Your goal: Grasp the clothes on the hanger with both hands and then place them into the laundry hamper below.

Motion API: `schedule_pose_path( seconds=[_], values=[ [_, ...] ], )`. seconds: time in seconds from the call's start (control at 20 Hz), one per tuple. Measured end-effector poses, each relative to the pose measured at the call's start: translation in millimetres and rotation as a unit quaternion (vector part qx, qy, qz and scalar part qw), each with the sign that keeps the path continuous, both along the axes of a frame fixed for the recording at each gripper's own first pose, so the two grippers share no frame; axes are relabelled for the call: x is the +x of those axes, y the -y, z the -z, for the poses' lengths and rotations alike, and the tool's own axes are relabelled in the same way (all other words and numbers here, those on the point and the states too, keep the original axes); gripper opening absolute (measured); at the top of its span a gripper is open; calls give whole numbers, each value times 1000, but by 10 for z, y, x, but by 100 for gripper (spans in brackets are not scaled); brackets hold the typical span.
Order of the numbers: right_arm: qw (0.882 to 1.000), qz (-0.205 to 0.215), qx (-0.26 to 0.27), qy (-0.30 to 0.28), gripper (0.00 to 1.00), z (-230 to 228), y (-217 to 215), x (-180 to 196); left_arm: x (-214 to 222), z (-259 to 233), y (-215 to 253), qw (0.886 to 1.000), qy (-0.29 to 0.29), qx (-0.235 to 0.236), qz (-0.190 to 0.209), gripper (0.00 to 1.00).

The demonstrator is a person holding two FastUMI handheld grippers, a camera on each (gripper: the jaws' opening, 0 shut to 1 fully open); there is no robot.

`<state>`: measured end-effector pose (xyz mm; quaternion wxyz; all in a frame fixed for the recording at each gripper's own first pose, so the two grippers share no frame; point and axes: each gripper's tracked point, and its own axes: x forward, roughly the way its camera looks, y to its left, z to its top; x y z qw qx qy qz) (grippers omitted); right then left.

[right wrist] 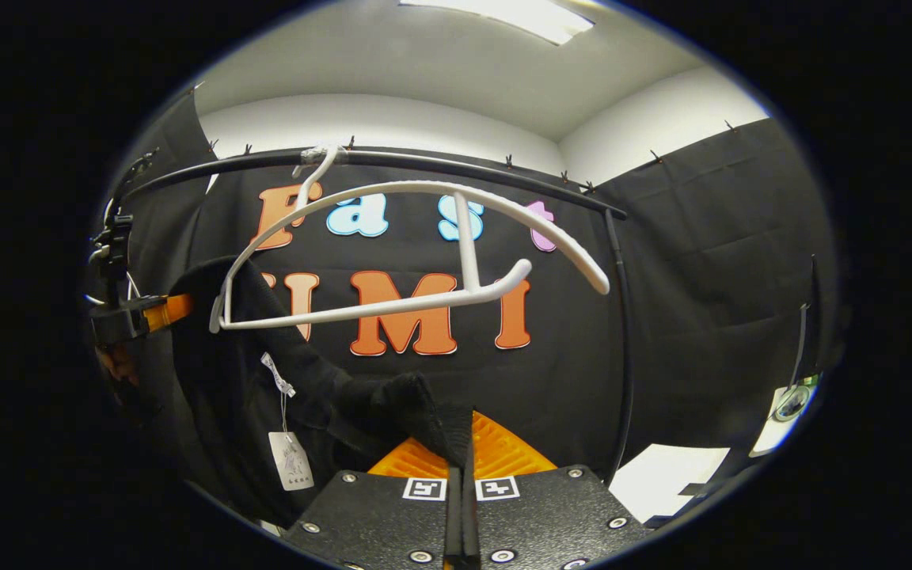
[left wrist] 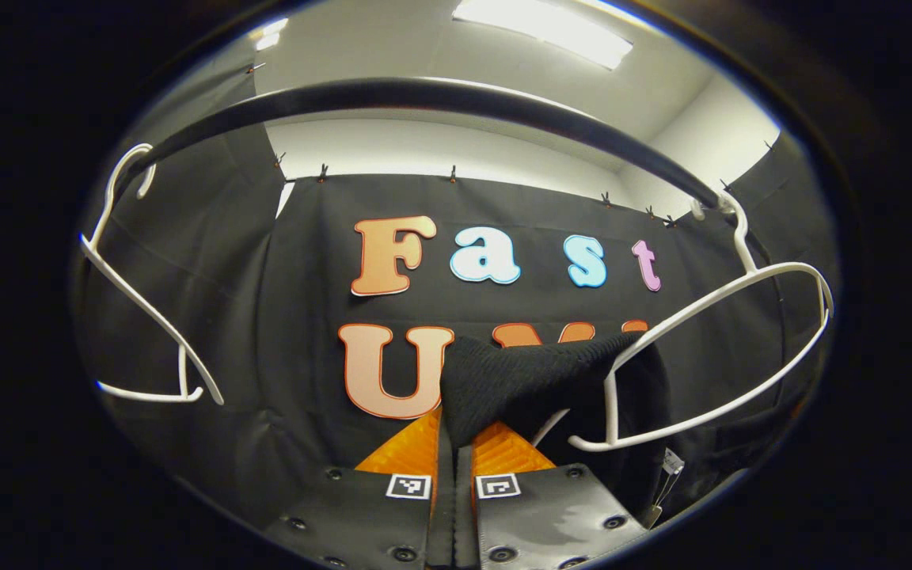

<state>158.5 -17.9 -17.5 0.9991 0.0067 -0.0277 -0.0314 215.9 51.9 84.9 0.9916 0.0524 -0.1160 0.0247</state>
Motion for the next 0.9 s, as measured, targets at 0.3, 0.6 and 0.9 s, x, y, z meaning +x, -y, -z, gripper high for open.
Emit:
schedule_pose_path(
  seconds=[0.3, 0.6, 0.9],
  values=[
    [1000, -12, -4, -3, 0, 47, -145, -17, 47, 150, -217, 1000, -17, -6, -21, 7],
    [1000, -27, -5, -14, 0, 110, -265, -53, -110, 471, -357, 998, -51, -4, -30, 7],
    [999, -42, -8, -32, 0, 255, -396, -180, -429, 803, -181, 997, -82, 2, 0, 7]
  ],
)
